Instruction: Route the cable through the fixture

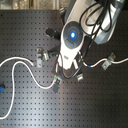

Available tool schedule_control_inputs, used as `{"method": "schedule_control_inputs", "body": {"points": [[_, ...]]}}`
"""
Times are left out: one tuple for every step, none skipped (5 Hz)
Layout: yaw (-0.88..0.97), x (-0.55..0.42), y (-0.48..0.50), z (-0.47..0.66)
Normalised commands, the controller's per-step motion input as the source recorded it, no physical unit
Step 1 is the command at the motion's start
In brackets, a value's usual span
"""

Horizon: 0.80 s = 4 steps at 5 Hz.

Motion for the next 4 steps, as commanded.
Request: {"method": "schedule_control_inputs", "body": {"points": [[-0.02,0.267,-0.304,-0.69],[-0.17,0.366,-0.238,-0.63],[0.01,0.092,-0.031,-0.19],[0.51,0.023,0.179,0.11]]}}
